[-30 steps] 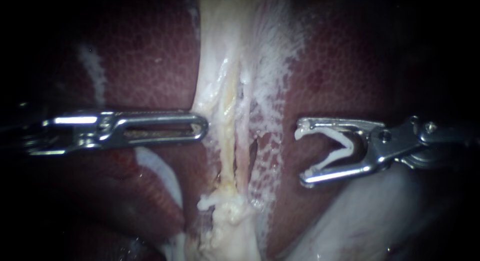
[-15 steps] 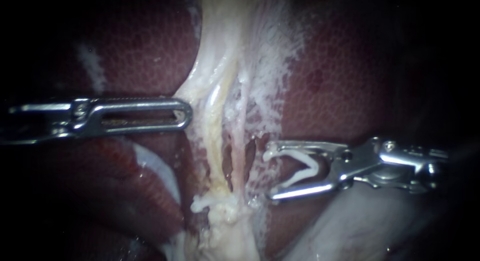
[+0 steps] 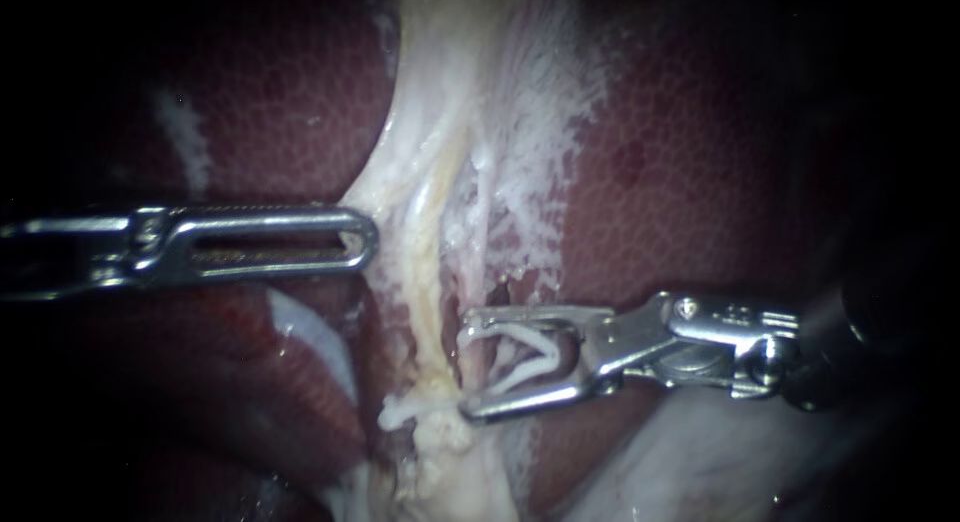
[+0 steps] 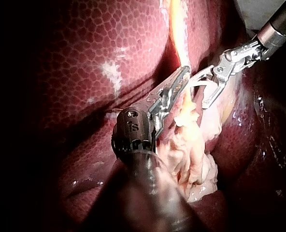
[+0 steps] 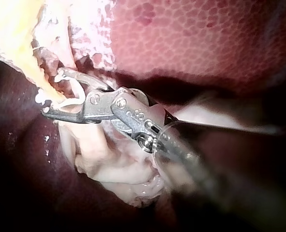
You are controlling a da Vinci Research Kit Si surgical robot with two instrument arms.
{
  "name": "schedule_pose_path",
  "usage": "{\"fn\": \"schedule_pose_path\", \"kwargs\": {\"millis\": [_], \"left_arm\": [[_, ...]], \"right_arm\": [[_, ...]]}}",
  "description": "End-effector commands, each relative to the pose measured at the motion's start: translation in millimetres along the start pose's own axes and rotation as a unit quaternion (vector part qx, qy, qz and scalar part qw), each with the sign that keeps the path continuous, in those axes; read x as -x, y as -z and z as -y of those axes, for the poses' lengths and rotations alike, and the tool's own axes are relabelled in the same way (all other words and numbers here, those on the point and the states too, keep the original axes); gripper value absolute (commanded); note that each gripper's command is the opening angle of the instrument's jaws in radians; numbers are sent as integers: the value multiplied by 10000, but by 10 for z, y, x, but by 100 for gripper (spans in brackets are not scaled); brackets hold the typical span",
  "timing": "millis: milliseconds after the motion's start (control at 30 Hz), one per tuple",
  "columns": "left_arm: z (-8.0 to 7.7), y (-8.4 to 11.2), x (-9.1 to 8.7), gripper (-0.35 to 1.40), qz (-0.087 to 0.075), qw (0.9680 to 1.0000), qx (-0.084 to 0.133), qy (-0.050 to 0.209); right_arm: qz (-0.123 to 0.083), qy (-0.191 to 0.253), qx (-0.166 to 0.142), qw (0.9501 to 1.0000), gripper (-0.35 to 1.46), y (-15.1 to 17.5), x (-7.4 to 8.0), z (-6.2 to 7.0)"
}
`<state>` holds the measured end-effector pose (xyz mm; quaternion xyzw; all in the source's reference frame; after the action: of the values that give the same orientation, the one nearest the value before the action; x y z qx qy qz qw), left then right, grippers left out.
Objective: Clipping second clip left tube
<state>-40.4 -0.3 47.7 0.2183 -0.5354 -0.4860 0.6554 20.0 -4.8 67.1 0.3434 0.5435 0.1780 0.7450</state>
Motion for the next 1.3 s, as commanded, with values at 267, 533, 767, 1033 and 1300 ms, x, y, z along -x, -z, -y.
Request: {"fn": "schedule_pose_path", "kwargs": {"millis": [267, 533, 767, 1033, 1300], "left_arm": [[0, 0, 0, -35, -1, 10000, -1, -2], [-1, 0, 0, -35, -2, 10000, -4, -4], [-1, 0, -1, -35, -2, 10000, -4, -5], [-3, -1, -1, -35, -2, 10000, -4, -6], [-3, -1, -2, -35, -1, 10000, -3, -8]], "right_arm": [[39, -24, -168, 9998, 57, -21, -2, 5], [16, -15, -242, 9997, 56, -32, -12, 13], [27, -184, -312, 9993, 56, -41, -14, 18], [-42, -162, -509, 9986, 53, -50, -21, 22], [-55, -121, -594, 9981, 51, -58, -25, 20]]}}
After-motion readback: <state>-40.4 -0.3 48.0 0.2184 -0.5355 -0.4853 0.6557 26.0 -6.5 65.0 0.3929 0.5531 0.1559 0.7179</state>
